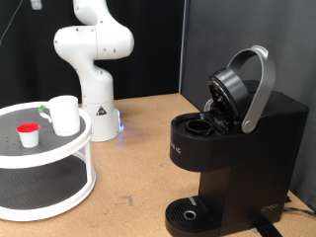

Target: Make a cup of coffee with the keurig machine

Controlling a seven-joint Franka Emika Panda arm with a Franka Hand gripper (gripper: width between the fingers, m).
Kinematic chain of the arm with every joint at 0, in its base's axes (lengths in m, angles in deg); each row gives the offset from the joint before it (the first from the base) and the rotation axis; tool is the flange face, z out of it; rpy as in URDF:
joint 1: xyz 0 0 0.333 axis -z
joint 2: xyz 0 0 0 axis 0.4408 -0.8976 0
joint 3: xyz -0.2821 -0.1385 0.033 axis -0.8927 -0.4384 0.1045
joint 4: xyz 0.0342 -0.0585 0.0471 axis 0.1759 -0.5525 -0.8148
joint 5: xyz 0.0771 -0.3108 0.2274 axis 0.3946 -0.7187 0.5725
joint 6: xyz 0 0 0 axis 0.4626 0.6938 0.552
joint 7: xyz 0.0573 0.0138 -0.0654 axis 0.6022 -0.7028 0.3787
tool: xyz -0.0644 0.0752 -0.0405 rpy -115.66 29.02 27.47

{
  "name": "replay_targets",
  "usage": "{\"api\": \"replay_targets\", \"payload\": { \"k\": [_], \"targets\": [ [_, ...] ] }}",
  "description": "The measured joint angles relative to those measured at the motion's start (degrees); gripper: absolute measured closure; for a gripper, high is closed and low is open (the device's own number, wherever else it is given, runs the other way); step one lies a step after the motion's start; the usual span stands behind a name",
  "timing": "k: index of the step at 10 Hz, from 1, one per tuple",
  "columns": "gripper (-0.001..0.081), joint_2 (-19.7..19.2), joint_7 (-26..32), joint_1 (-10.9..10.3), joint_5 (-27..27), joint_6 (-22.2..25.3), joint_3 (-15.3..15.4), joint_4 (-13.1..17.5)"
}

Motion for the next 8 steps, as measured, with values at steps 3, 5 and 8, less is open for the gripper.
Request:
{"api": "replay_targets", "payload": {
  "k": [3, 5, 8],
  "targets": [
    [0.0006, -0.7, 1.9, 0.0, -0.7, 0.0, -2.1, 1.3],
    [0.0006, -1.2, 2.0, 0.0, -0.7, 0.1, -2.3, 1.6],
    [0.0006, -0.3, 5.2, 0.0, -1.4, -11.1, -4.2, -4.6]
  ]
}}
